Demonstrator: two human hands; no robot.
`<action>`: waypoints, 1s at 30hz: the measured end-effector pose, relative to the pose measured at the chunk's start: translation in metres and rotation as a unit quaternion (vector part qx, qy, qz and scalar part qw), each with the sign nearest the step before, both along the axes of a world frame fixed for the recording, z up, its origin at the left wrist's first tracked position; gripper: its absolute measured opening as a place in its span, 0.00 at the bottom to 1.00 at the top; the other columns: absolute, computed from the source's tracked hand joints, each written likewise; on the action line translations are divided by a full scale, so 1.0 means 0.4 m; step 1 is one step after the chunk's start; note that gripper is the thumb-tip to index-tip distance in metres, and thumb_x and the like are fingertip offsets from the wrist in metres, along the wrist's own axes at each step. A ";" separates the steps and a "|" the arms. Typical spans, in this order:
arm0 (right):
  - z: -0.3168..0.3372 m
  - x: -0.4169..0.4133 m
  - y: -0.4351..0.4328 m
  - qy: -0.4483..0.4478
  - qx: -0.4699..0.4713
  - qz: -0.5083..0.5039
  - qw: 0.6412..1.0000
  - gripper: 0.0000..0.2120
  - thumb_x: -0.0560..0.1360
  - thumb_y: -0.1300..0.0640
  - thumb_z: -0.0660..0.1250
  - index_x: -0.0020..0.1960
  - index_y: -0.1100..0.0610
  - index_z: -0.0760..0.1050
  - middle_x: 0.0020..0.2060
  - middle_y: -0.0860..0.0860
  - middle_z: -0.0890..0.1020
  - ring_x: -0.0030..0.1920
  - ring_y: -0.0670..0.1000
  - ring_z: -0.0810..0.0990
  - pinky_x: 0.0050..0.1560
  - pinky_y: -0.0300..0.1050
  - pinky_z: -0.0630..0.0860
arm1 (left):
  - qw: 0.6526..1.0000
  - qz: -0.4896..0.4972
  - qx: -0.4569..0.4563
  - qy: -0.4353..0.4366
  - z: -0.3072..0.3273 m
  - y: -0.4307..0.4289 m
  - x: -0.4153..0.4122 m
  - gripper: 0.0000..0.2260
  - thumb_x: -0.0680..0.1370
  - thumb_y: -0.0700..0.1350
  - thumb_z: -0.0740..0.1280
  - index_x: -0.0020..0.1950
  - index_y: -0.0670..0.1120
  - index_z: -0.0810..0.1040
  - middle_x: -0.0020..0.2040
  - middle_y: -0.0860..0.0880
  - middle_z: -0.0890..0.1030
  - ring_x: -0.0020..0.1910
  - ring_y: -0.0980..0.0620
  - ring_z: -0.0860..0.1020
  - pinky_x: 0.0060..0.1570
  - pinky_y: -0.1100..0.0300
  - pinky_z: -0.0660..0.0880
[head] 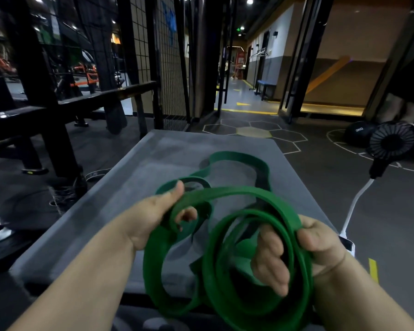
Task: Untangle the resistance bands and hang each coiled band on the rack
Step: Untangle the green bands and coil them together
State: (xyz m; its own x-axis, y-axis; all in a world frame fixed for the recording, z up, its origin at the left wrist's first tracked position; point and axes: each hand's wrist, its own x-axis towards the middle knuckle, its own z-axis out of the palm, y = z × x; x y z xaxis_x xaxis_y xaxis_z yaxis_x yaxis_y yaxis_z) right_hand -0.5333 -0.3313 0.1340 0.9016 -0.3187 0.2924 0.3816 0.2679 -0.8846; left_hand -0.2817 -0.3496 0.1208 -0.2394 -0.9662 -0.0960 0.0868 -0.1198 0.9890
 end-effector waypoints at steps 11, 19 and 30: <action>-0.019 0.000 -0.033 -0.005 0.031 -0.090 0.995 0.11 0.78 0.54 0.66 0.56 0.61 0.77 0.43 0.52 0.77 0.45 0.52 0.78 0.46 0.50 0.68 | 0.973 -0.049 -0.117 -0.191 -0.007 0.010 -0.109 0.09 0.82 0.41 0.60 0.57 0.48 0.79 0.54 0.47 0.83 0.56 0.49 0.80 0.61 0.49 0.75; -0.020 0.011 -0.038 -0.055 0.070 -0.076 0.993 0.13 0.78 0.59 0.65 0.60 0.64 0.74 0.49 0.55 0.79 0.48 0.54 0.81 0.49 0.48 0.76 | 0.983 -0.110 -0.131 -0.072 -0.032 0.051 -0.133 0.36 0.61 0.75 0.69 0.62 0.55 0.77 0.61 0.55 0.81 0.64 0.56 0.76 0.67 0.55 0.70; -0.022 0.028 -0.034 -0.022 0.056 -0.083 0.995 0.16 0.79 0.57 0.65 0.64 0.64 0.76 0.49 0.56 0.84 0.51 0.56 0.84 0.54 0.49 0.79 | 0.992 0.034 -0.106 0.055 -0.020 0.040 -0.157 0.31 0.56 0.76 0.70 0.43 0.51 0.82 0.38 0.49 0.82 0.39 0.46 0.79 0.45 0.51 0.74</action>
